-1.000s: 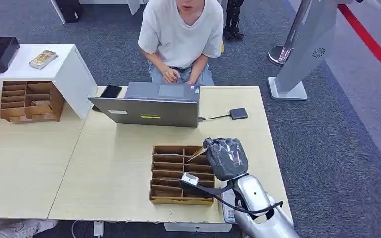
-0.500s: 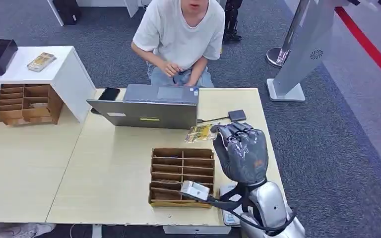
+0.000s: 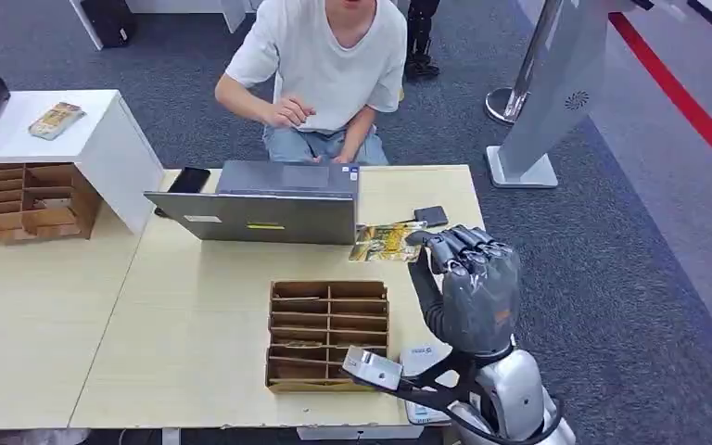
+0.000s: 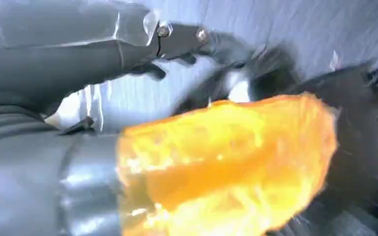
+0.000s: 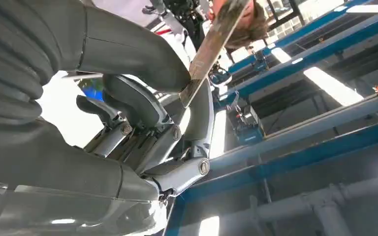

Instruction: Pass the card to the sensor for recognition and then transmit it.

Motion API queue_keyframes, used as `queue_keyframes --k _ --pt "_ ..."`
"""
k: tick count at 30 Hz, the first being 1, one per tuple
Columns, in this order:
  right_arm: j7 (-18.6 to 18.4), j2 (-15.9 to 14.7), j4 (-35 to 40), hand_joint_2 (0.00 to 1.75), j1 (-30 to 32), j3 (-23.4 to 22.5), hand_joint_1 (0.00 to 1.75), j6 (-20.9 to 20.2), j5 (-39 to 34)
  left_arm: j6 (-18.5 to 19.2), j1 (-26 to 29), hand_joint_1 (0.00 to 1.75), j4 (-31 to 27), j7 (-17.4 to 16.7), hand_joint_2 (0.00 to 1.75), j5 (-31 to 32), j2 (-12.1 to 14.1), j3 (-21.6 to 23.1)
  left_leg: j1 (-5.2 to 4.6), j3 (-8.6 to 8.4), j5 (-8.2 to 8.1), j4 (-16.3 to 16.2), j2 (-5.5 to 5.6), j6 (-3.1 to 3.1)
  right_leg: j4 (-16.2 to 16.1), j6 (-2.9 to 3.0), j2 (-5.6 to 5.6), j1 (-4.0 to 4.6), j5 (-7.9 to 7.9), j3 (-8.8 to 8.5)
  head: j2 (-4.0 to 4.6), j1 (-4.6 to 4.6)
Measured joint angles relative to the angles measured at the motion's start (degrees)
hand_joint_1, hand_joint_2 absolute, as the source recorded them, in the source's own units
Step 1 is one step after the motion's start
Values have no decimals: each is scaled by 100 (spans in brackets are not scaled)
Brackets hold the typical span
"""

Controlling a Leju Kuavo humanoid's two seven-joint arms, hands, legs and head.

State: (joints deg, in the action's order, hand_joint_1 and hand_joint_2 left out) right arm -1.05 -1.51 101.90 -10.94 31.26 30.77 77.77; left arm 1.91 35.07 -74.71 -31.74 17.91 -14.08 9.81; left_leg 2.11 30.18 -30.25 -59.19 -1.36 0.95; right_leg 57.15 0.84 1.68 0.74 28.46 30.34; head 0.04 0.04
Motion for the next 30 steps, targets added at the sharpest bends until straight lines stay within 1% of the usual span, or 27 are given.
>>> queue_keyframes --k 1,2,3,5,10,12,17,20,25,30 --pt "0 0 2 175 0 -4 175 9 -13 -325 191 0 -199 -9 0 -502 -65 -87 -2 15 7 -1 35 -1 0 -4 -31 -2 6 6 2 -11" --pt "7 2 2 175 -3 -13 175 13 -50 -570 316 0 -367 -33 0 -815 -153 -168 -4 28 10 -1 60 -5 0 -5 -55 -4 10 10 2 -7" --pt "24 2 2 175 -11 -20 175 13 -107 -680 390 0 -458 -63 0 -752 -207 -244 -5 42 18 -1 84 -3 0 -6 -79 -5 11 14 0 -7" --pt "63 11 2 175 -58 -26 175 2 -210 -687 482 0 -581 -90 0 -615 -269 -350 -5 57 25 0 108 6 1 -1 -105 -5 15 21 2 -9" --pt "131 74 -37 175 -169 -46 175 -96 -378 -687 572 0 -721 -107 0 -683 -404 -533 -10 65 25 1 113 7 3 -1 -110 -9 15 23 0 -7" --pt "155 109 -87 175 -221 -61 175 -210 -493 -672 583 0 -756 -122 0 -727 -435 -609 -15 65 26 1 113 6 4 -1 -111 -14 15 23 0 -9" --pt "164 120 -103 175 -240 -65 175 -236 -533 -674 582 0 -756 -122 0 -736 -439 -627 -16 64 26 1 113 6 4 -1 -111 -15 15 24 0 -7" --pt "162 236 -404 175 -465 -181 175 -391 -699 -672 595 0 -804 -173 0 -779 -483 -786 -33 66 33 2 119 -6 4 -3 -117 -31 14 23 0 -9" --pt "70 293 -610 175 -630 -299 175 -568 -697 -674 594 0 -806 -175 0 -797 -487 -894 -38 67 34 1 121 -7 4 -4 -119 -36 14 24 2 -9" --pt "-9 310 -822 175 -782 -339 175 -754 -642 -672 590 0 -841 -262 0 -847 -500 -968 -39 67 34 1 123 -8 4 -5 -120 -38 14 25 0 -9"
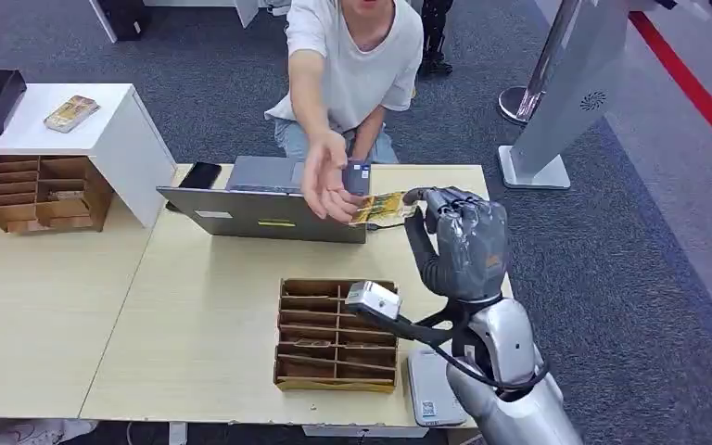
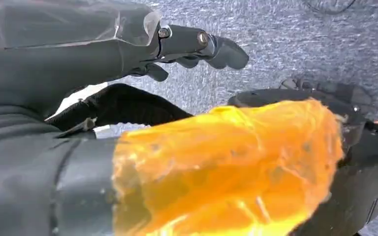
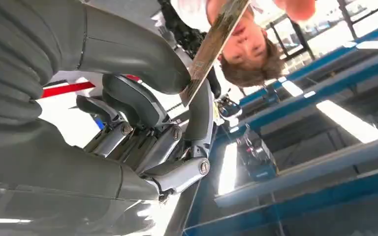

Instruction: Pass the card to the sensor for recognition and then transmit it.

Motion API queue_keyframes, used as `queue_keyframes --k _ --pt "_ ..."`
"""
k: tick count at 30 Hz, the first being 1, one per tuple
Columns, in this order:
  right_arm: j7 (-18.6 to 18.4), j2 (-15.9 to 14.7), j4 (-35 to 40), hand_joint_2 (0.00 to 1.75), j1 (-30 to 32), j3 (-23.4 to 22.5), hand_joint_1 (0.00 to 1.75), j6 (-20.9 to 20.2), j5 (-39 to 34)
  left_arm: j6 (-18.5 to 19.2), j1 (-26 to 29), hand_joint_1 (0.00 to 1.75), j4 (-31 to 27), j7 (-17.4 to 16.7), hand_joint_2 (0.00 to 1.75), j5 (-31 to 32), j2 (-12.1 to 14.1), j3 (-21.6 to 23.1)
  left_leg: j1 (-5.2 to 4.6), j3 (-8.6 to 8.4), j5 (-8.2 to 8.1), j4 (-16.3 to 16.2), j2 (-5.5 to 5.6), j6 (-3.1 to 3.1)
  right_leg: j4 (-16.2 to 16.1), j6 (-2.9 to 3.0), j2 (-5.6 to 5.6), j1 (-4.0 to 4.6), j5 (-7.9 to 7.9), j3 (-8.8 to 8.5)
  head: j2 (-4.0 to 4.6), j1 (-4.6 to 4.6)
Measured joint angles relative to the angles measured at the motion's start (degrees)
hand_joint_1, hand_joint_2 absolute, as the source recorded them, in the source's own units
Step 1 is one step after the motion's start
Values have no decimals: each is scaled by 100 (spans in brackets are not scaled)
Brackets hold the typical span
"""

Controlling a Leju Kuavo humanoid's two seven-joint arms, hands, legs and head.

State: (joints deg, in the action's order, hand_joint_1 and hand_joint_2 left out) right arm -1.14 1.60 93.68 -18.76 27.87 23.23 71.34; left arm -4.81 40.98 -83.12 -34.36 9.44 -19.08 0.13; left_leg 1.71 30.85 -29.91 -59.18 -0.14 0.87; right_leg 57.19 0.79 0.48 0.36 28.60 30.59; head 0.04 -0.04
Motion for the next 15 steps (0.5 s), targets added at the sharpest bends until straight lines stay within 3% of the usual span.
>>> queue_keyframes --k 15 --pt "-315 96 -797 175 -597 -79 175 -454 245 0 -181 0 4 -166 0 -72 -35 -310 0 1 3 0 7 -3 1 0 -6 0 0 0 0 0"
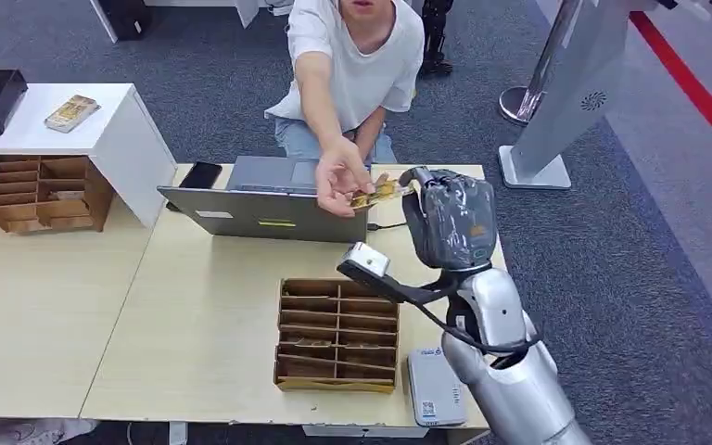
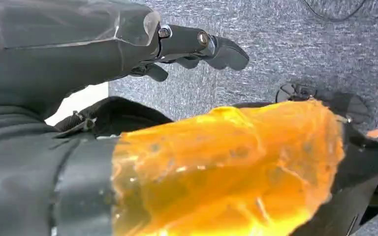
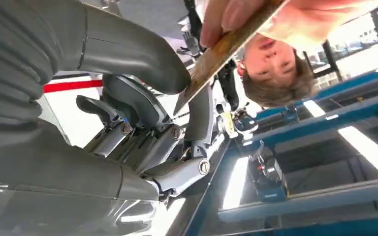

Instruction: Pass the card to the sensor for recognition and then transmit it.

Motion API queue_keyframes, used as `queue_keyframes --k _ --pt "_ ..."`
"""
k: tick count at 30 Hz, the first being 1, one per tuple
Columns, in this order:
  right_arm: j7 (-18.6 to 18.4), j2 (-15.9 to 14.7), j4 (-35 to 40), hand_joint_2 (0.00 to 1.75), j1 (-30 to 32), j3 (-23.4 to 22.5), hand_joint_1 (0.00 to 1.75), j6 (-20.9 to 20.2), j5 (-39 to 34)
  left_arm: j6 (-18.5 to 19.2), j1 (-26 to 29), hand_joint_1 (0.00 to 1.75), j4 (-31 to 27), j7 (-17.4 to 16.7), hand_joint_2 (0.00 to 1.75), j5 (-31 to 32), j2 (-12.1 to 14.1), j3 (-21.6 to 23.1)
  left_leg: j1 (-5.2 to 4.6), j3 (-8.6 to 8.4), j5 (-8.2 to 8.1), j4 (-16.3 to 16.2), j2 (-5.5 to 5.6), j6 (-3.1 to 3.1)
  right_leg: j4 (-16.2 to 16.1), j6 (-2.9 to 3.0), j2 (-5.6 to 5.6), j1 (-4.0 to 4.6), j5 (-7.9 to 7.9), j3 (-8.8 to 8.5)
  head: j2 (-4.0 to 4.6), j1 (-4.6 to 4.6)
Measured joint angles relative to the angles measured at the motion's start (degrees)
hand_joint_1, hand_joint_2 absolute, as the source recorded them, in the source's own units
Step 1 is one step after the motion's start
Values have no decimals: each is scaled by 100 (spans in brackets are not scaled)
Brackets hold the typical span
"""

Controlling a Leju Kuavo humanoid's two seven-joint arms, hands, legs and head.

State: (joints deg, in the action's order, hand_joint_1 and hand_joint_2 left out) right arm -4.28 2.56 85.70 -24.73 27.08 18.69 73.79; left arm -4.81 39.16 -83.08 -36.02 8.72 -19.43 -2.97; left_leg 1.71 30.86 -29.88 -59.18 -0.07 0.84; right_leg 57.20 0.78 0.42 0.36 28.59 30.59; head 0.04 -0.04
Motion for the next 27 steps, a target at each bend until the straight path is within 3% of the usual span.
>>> queue_keyframes --k 9,10,11,23,24,27 --pt "-63 90 -383 175 -214 11 169 -166 44 0 -164 0 48 -96 0 -57 0 -199 -1 3 0 0 5 0 0 0 -9 -1 0 0 0 0" --pt "-72 98 -422 175 -235 15 59 -181 44 0 -177 0 57 -107 0 -59 0 -210 -1 3 0 0 5 0 0 0 -9 -1 0 0 0 2" --pt "-74 107 -448 175 -252 17 0 -186 46 0 -184 0 61 -112 0 -63 0 -212 -1 3 0 0 5 0 0 0 -9 -1 0 0 0 0" --pt "-85 171 -612 175 -287 37 0 -210 100 0 -285 0 149 -164 0 -127 0 -315 -2 3 0 -1 6 0 0 0 -9 -2 0 2 0 2" --pt "-85 175 -612 0 -286 44 0 -199 111 0 -299 0 155 -175 0 -155 0 -326 -2 3 0 -1 6 0 0 0 -9 -1 0 2 0 2" --pt "-68 175 -577 0 -273 100 0 -149 120 0 -333 0 179 -177 0 -194 0 -348 -2 2 1 -1 6 0 0 0 -9 -1 0 3 0 0"
